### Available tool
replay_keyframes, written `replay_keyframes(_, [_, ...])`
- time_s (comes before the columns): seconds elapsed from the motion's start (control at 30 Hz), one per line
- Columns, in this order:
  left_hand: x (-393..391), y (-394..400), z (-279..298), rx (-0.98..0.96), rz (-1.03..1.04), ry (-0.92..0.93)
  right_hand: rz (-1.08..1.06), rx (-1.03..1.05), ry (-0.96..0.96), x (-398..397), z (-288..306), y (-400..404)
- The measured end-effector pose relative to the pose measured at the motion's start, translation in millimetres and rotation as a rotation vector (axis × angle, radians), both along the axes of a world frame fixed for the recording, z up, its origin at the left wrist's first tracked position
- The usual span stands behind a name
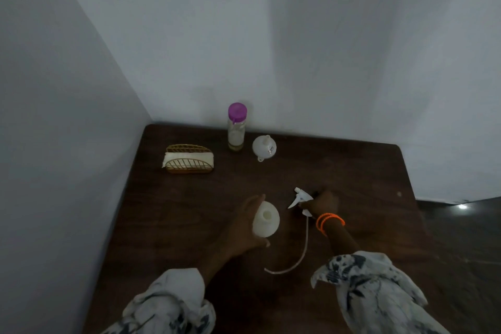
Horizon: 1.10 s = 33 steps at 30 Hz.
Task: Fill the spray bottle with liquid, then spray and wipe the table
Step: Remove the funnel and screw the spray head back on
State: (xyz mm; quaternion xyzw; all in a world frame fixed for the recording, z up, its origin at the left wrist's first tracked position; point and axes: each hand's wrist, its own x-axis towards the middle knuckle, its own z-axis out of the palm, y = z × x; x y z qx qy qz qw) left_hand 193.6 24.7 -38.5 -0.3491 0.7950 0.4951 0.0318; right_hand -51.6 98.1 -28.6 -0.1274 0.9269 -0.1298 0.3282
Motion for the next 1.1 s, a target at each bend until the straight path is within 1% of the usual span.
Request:
replay_keyframes(0.1, [-6.6,0.1,0.1,0.038,0.030,-0.020,-0.072,0.010,-0.044,0.7,0.2,-4.0])
replay_keyframes(0.23, [-9.0,-4.5,-0.8,0.038,0.020,-0.027,-0.143,-0.066,-0.137,-7.1,2.7,-0.1])
replay_keyframes(0.37, [-5.8,-10.4,-0.8,-0.008,-0.010,-0.020,-0.306,-0.188,-0.328,-17.4,13.7,9.2])
replay_keyframes(0.43, [-1.6,-11.5,2.2,-0.020,0.009,-0.019,-0.357,-0.241,-0.410,-21.4,25.7,17.0])
replay_keyframes(0.6, [8.7,-18.3,11.7,-0.028,0.061,-0.036,-0.343,-0.298,-0.463,-39.7,61.1,22.4])
replay_keyframes(0.7, [15.0,-20.8,21.1,-0.044,0.080,-0.049,-0.264,-0.367,-0.552,-46.9,88.1,21.0])
replay_keyframes(0.83, [19.0,-17.4,35.0,-0.104,0.057,-0.062,-0.309,-0.513,-0.566,-54.2,119.1,19.5])
replay_keyframes(0.97, [19.1,-9.1,48.4,-0.135,0.051,-0.026,-0.312,-0.479,-0.505,-52.7,138.8,13.6])
replay_keyframes(1.1, [16.4,-2.5,56.5,-0.181,0.056,0.014,-0.302,-0.411,-0.482,-49.8,152.6,7.6])
